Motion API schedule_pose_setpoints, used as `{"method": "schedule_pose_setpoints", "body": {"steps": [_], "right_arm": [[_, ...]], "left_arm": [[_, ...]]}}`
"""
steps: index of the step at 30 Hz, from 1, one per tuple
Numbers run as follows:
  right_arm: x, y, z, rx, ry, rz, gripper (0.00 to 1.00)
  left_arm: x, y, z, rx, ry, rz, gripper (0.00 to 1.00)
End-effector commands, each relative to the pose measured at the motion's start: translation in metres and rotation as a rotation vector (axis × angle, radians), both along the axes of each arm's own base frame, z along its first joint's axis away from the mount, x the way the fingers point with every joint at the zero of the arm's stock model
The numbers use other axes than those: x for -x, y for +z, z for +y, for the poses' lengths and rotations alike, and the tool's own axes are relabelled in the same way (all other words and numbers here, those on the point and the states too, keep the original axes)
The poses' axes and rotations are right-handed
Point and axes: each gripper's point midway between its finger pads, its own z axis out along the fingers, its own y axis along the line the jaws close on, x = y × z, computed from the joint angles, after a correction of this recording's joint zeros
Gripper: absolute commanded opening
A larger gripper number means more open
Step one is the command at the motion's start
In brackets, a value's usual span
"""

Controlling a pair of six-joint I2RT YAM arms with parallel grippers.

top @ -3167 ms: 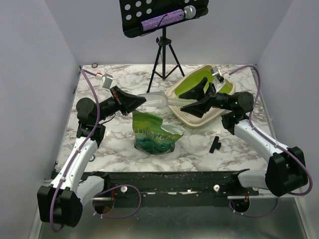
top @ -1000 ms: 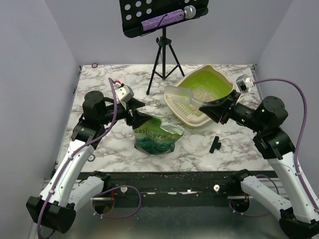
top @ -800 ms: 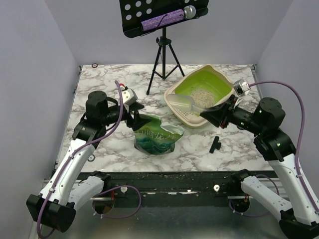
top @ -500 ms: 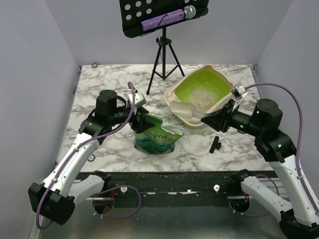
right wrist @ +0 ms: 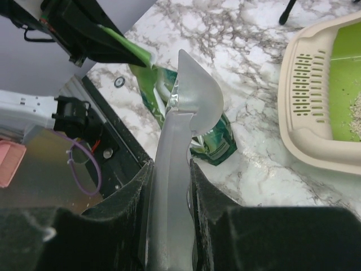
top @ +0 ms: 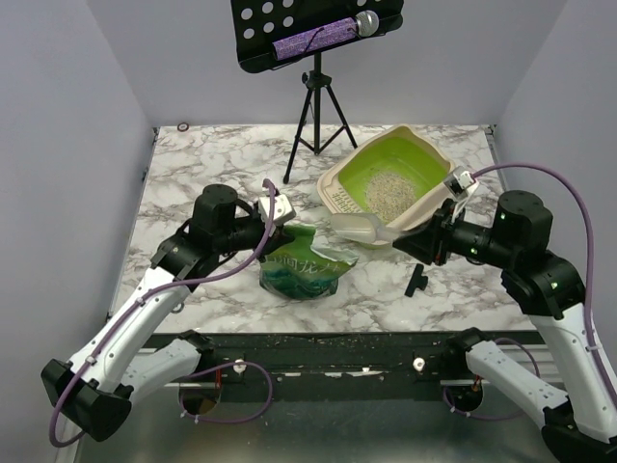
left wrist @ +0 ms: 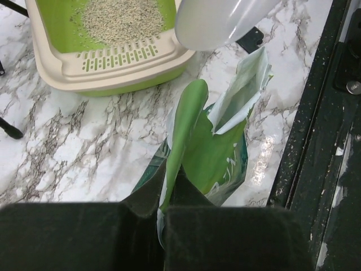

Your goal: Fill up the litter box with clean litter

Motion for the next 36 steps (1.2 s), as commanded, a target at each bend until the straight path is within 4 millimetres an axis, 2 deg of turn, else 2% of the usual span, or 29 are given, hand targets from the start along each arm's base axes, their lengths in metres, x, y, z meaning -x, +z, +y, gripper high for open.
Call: {"method": "schedule_pose_setpoints", "body": {"steps": [1,4,13,18,22,32,36], "right_arm": [[0.019,-0.005,0.005,0.051,0.102,0.026,0.01],[0.018,-0.011,0.004,0.09,0.094,0.033,0.01],[0.023,-0.018,0.008,0.136,0.138,0.025,0.01],[0.019,-0.023,0.011,0.161,0.143,0.029,0.01],[0.012,-0.025,0.013,0.183,0.136,0.024,0.01],[0.01,-0.044,0.036,0.281,0.238,0.021,0.01],[0.007,-0.058,0.044,0.348,0.266,0.041,0.01]], "left_arm": [[-0.001,0.009,0.013,-0.018,0.095,-0.063,0.0],[0.0,0.015,0.016,0.015,0.123,-0.102,0.0],[-0.003,0.014,0.019,0.044,0.174,-0.127,0.0],[-0.007,0.011,0.018,0.043,0.19,-0.13,0.0],[-0.003,0.011,0.014,0.062,0.166,-0.127,0.0],[0.003,0.014,0.01,0.101,0.139,-0.136,0.0],[0.009,0.015,0.007,0.125,0.114,-0.134,0.0]]}}
